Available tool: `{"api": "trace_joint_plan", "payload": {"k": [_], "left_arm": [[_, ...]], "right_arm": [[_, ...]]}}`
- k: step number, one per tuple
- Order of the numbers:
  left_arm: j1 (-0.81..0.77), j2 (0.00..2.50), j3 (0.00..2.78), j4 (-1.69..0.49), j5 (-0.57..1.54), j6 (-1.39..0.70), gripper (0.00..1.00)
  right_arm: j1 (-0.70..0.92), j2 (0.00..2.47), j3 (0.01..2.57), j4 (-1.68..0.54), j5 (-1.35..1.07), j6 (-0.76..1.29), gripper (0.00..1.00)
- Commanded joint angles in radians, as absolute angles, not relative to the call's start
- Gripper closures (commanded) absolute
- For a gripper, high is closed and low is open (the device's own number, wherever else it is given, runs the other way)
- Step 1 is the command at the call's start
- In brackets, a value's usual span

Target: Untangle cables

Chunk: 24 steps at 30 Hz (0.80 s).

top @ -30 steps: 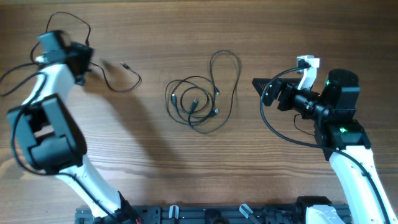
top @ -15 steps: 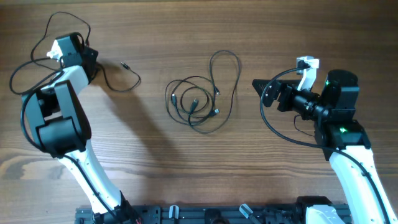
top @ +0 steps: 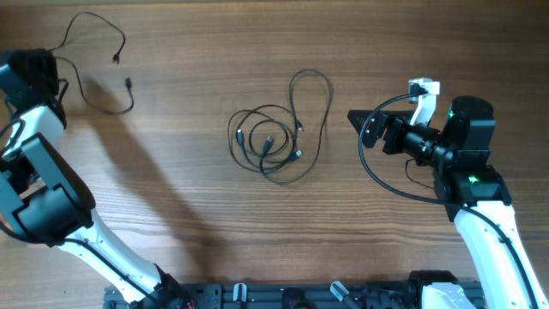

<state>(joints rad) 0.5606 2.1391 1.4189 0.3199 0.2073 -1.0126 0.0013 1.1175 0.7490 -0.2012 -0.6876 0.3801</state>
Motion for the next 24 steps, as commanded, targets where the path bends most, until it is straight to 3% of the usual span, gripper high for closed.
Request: {"api": "trace_joint_plan", "payload": {"k": [1,2,4,8,12,15,20,22,24], "left_arm": [[0.547,2.136,1.422,0.259,0.181,-0.902,0.89],[0.54,2.14,1.422,0.245,0.182,-0.822,0.52],[0.535,2.137,1.422,0.223,0.187,-0.715,0.0],[0.54,2.082,1.461,0.08,0.224,-0.636,0.0],[0.526,2.034,1.658,-0.496,0.234,-0.503,0.0],[0.476,2.042,1.666,-0.758,0.226,-0.459,0.0],[0.322,2.055,1.56,-0.843,-0.084,-0.426,0.0],[0.285,2.063,1.528,-0.829,-0.123,-0.426,0.08],[0.27,2.069,1.499,-0.789,-0.125,-0.426,0.29]], "right_arm": [[0.007,1.122,0.77,-0.195,-0.702,0.374,0.0],[0.007,1.122,0.77,-0.196,-0.703,0.374,0.0],[0.007,1.122,0.77,-0.195,-0.703,0.377,0.0],[0.007,1.122,0.77,-0.195,-0.703,0.377,0.0],[0.007,1.122,0.77,-0.195,-0.702,0.377,0.0],[0.007,1.122,0.77,-0.192,-0.682,0.374,0.0],[0.007,1.122,0.77,-0.192,-0.673,0.369,0.0],[0.007,1.122,0.77,-0.193,-0.673,0.369,0.0],[0.007,1.122,0.77,-0.193,-0.673,0.368,0.0]]}}
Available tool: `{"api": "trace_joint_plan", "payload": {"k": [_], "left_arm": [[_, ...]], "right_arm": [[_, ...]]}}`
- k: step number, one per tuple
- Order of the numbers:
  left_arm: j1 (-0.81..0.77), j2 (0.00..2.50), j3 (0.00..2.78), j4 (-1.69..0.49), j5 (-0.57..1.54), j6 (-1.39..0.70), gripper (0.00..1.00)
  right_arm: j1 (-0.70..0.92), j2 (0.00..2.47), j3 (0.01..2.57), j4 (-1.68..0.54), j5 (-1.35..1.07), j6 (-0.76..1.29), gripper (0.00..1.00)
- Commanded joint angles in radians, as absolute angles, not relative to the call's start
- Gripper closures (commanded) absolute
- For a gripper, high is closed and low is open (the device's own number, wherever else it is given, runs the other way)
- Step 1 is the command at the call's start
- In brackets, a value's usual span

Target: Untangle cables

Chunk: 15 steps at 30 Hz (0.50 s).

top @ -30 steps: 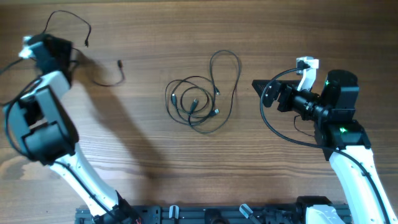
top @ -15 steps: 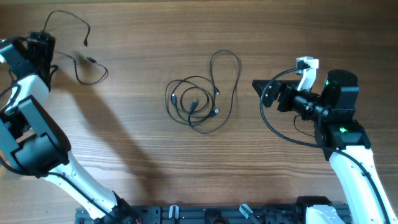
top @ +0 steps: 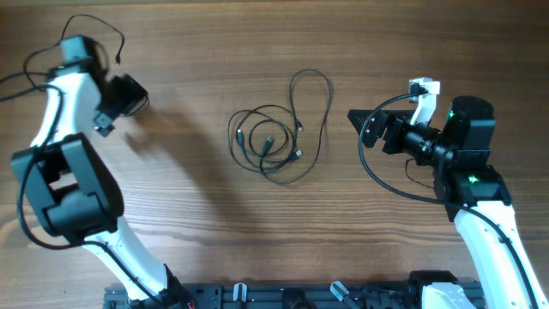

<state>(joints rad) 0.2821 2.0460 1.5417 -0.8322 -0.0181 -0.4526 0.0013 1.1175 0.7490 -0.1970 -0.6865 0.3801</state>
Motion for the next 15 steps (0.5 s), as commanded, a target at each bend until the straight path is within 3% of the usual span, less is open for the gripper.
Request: {"api": "trace_joint_plan", "payload": {"k": [1,3,4,5,7,8,11,15], "left_arm": [[0.267,2.072,1.493,-0.775,-0.125,-0.426,0.38],[0.266,2.086,1.492,-0.758,-0.125,-0.426,0.55],[0.266,2.094,1.492,-0.747,-0.125,-0.421,0.57],[0.266,2.103,1.492,-0.734,-0.125,-0.406,0.55],[0.265,2.123,1.492,-0.709,-0.125,-0.338,0.24],[0.264,2.128,1.492,-0.699,-0.125,-0.307,0.17],[0.264,2.13,1.492,-0.657,-0.11,-0.206,0.13],[0.263,2.13,1.492,-0.632,-0.01,-0.046,0.15]], "right_arm": [[0.007,1.122,0.77,-0.192,-0.673,0.368,0.0],[0.006,1.122,0.77,-0.192,-0.673,0.367,0.0],[0.006,1.122,0.77,-0.192,-0.673,0.367,0.0],[0.007,1.122,0.77,-0.192,-0.673,0.367,0.0],[0.006,1.122,0.77,-0.192,-0.672,0.367,0.0],[0.006,1.122,0.77,-0.191,-0.672,0.366,0.0],[0.006,1.122,0.77,-0.188,-0.671,0.367,0.0],[0.006,1.122,0.77,-0.177,-0.669,0.367,0.0]]}}
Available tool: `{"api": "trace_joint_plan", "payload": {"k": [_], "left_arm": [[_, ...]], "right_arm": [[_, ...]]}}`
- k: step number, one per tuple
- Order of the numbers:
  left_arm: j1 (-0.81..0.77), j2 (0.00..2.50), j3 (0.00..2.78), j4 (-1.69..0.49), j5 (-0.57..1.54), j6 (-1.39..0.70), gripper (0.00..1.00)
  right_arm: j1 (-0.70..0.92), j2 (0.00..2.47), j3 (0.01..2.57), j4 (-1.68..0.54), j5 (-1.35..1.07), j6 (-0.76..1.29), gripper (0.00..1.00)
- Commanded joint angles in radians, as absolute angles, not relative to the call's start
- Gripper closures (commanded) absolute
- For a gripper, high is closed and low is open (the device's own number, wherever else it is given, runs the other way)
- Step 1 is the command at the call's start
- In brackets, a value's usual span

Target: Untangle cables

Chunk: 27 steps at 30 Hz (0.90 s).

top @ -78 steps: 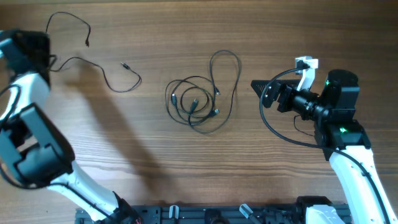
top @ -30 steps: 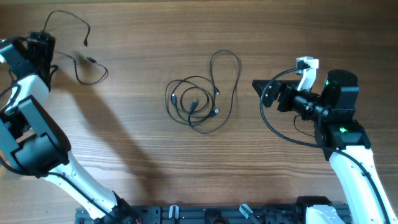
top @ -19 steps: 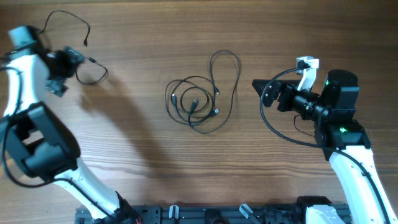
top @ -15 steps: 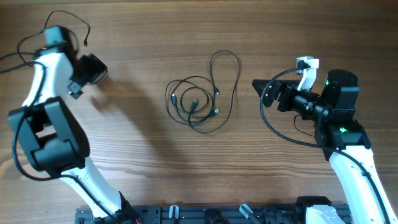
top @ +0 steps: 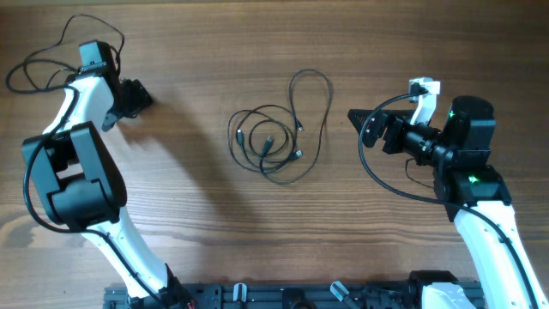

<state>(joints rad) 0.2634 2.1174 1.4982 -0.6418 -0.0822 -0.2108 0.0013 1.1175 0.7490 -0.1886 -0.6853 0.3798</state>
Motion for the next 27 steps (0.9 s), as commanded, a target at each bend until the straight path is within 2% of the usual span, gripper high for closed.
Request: {"api": "trace_joint_plan", "payload": {"k": [1,5,8,11,13,17,20,21,24,27], "left_arm": [[0.263,2.13,1.492,-0.624,-0.012,-0.02,0.16],[0.263,2.132,1.491,-0.572,-0.012,0.084,0.21],[0.263,2.14,1.491,-0.565,-0.011,0.206,0.21],[0.263,2.149,1.491,-0.573,-0.004,0.237,0.22],[0.264,2.159,1.491,-0.58,-0.004,0.262,0.29],[0.264,2.193,1.491,-0.581,-0.005,0.299,0.37],[0.264,2.22,1.491,-0.572,-0.005,0.3,0.59],[0.264,2.222,1.491,-0.57,-0.005,0.3,0.7],[0.264,2.222,1.491,-0.549,-0.004,0.299,0.94],[0.264,2.222,1.491,-0.481,0.021,0.266,0.96]], "right_arm": [[0.007,1.122,0.77,-0.177,-0.669,0.367,0.0],[0.006,1.122,0.77,-0.176,-0.669,0.367,0.0],[0.007,1.122,0.77,-0.177,-0.669,0.367,0.0],[0.006,1.122,0.77,-0.176,-0.669,0.367,0.0],[0.006,1.122,0.77,-0.177,-0.669,0.367,0.0],[0.006,1.122,0.77,-0.177,-0.669,0.367,0.0],[0.006,1.122,0.77,-0.177,-0.652,0.367,0.0],[0.006,1.122,0.77,-0.177,-0.65,0.367,0.0],[0.006,1.122,0.77,-0.177,-0.65,0.367,0.0],[0.006,1.122,0.77,-0.177,-0.65,0.367,0.0]]}}
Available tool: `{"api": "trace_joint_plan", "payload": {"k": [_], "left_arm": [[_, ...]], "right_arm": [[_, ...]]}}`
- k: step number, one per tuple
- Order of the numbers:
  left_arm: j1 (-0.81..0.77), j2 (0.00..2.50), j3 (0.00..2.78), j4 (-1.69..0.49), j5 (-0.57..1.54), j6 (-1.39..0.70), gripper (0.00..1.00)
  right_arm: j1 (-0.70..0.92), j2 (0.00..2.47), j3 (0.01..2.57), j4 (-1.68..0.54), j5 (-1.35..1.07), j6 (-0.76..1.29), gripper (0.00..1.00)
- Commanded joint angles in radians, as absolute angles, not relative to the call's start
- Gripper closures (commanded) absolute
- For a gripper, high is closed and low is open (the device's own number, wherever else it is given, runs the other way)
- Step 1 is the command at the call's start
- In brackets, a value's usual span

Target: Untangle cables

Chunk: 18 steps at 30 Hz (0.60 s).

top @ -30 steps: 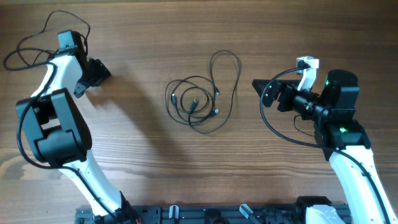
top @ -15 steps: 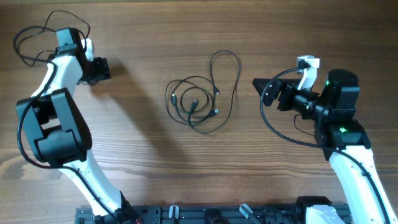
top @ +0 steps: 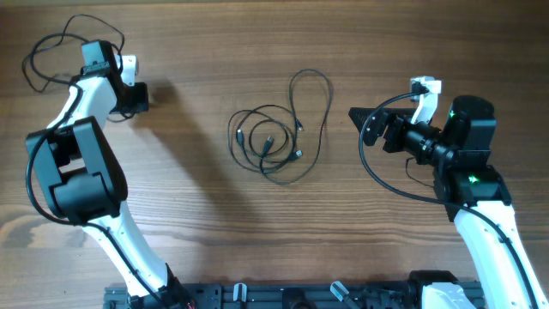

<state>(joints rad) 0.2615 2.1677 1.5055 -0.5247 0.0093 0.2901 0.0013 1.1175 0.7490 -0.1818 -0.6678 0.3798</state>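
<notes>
A tangle of thin black cables lies in loops at the table's middle, with several plug ends inside it. Another black cable shows at the far left, mostly hidden behind my left arm. My left gripper points right, well to the left of the tangle and near that cable. My right gripper hangs to the right of the tangle, pointing at it. Nothing shows in either gripper. From above, neither gripper's jaws can be made out.
A black wire loop hangs off the left arm and a larger one off the right arm. A white connector sits on the right wrist. The wooden table carries nothing else in view.
My left wrist has turned a little and its wire loop has swung up and to the right. The gripper stays near the same spot. The tangle and the right arm have not moved.
First my left gripper was at the far left edge and a separate black cable lay stretched out beside it. Then the left arm reached right over that cable, covering most of it. It has stayed there since, only turning. The tangle and the right arm never moved.
</notes>
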Motion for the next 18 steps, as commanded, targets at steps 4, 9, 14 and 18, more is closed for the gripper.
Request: {"api": "trace_joint_plan", "payload": {"k": [4,9,14,18], "left_arm": [[0.264,2.22,1.493,-0.311,0.113,0.152,0.96],[0.264,2.218,1.557,-0.155,0.123,-0.029,0.96],[0.265,2.216,1.694,-0.094,0.123,-0.191,0.96],[0.268,2.22,1.694,-0.079,0.123,-0.251,0.96]], "right_arm": [[0.006,1.122,0.77,-0.178,-0.651,0.37,0.0],[0.006,1.122,0.77,-0.181,-0.651,0.389,0.0],[0.007,1.122,0.77,-0.181,-0.651,0.397,0.0],[0.007,1.122,0.77,-0.181,-0.654,0.396,0.0]]}}
